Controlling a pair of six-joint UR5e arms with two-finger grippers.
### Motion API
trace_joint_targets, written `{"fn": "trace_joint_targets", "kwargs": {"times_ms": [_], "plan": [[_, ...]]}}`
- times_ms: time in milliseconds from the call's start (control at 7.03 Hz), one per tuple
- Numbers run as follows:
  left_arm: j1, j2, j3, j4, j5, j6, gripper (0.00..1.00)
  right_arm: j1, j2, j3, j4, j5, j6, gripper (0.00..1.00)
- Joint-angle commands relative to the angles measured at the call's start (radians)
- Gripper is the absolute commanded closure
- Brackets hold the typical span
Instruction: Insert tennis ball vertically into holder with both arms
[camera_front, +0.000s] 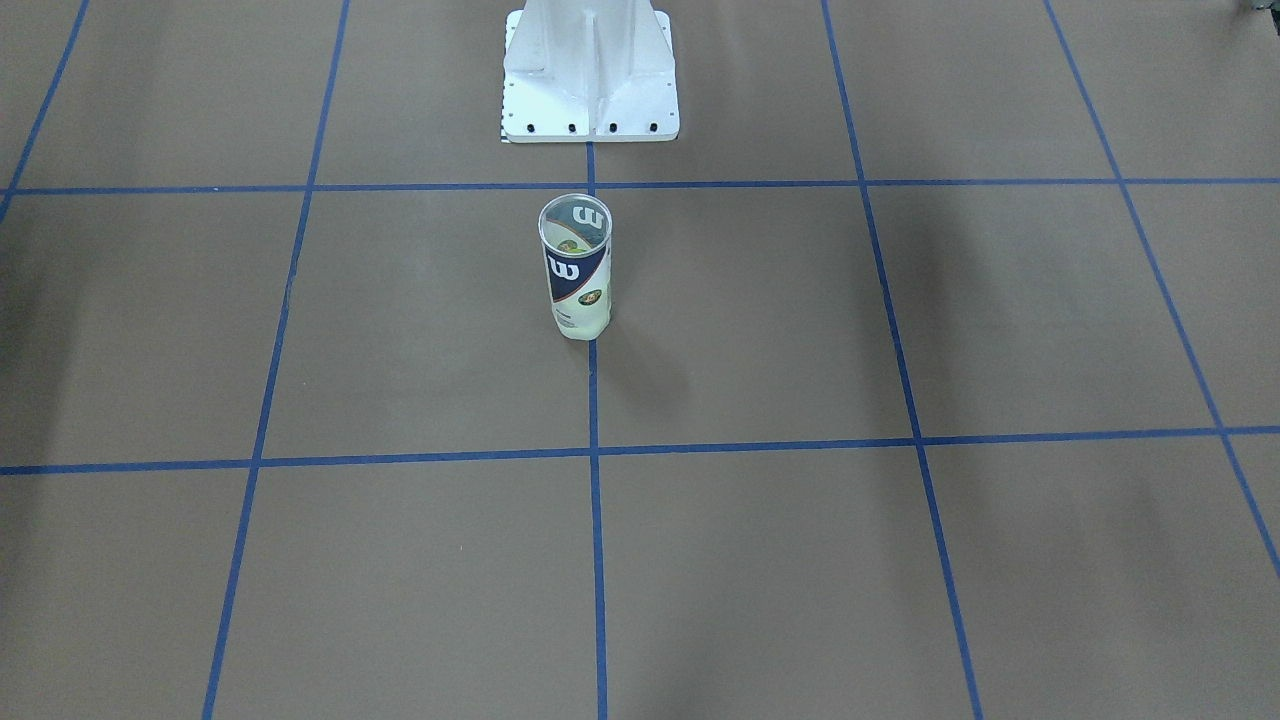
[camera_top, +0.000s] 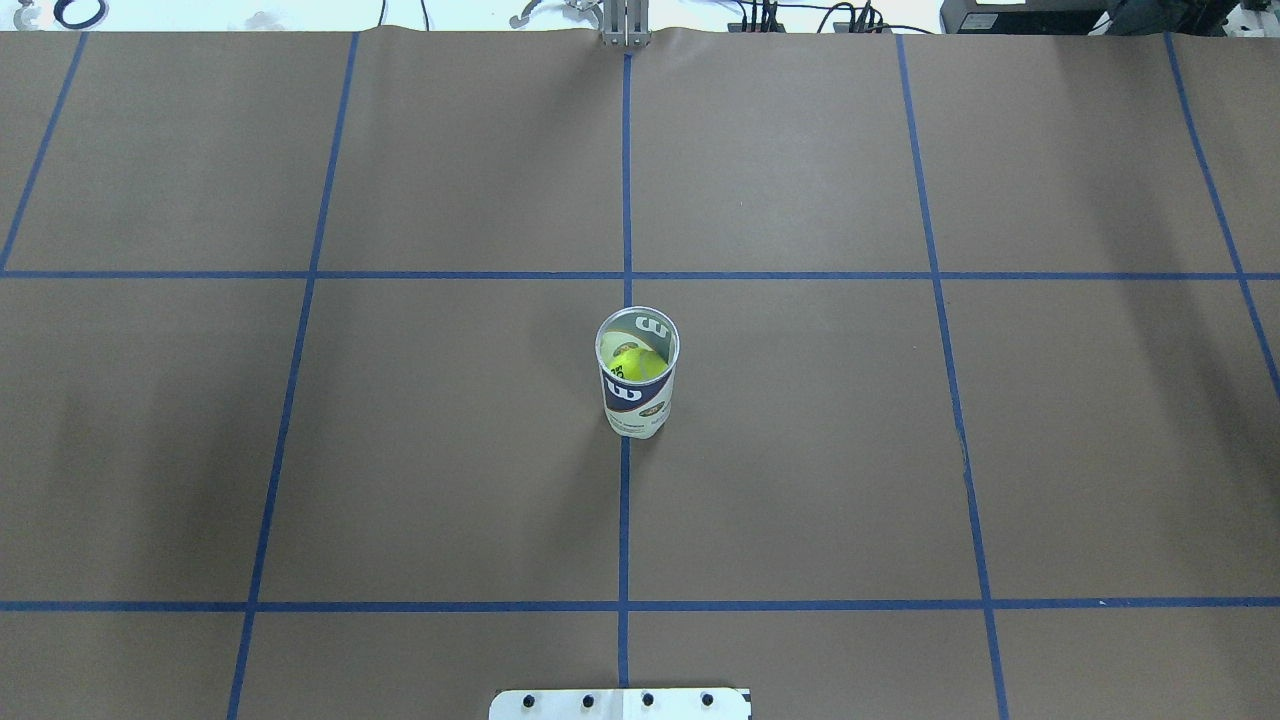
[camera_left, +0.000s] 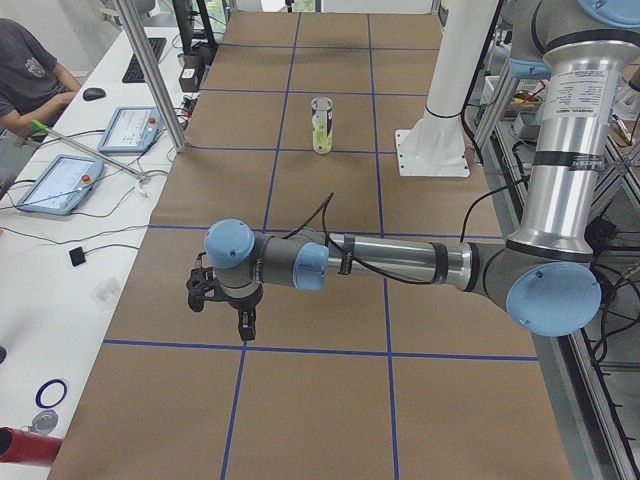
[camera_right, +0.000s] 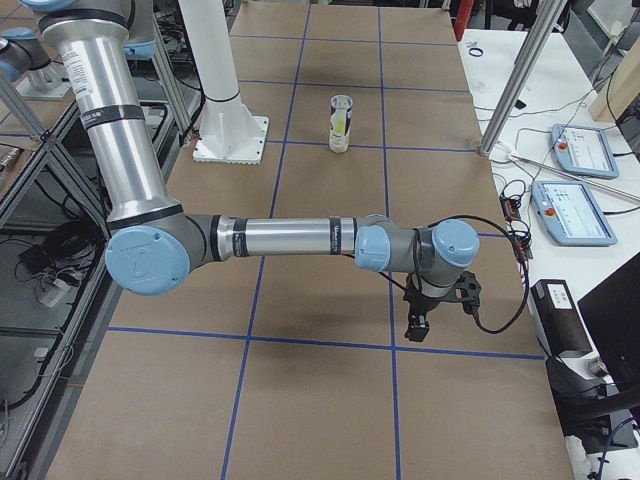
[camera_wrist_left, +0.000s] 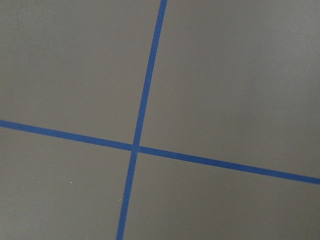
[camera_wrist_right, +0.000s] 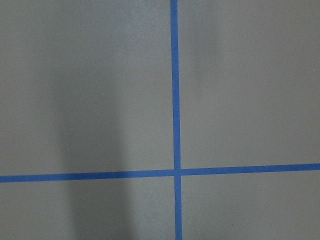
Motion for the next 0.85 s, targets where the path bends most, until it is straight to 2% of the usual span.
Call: {"fn": "trace_joint_targets", "kwargs": {"times_ms": [0,142,427,711], "plan": [[-0.027,0.003,0.009,0.038,0.02,0.172,0.0,0.0,-0.014,-0.002,-0.001,-0.01,-0.059,0.0],[-0.027,0.011,0.011,0.038,0.057,0.198,0.0,0.0,-0.014,-0.002,-0.001,-0.012,-0.059,0.0],[-0.029,0.048,0.011,0.038,0.062,0.298,0.0,0.002,-0.017,0.0,-0.001,-0.012,-0.062,0.0],[-0.029,0.071,-0.001,0.06,0.059,0.293,0.0,0.006,-0.026,0.0,-0.001,-0.012,-0.099,0.0]]}}
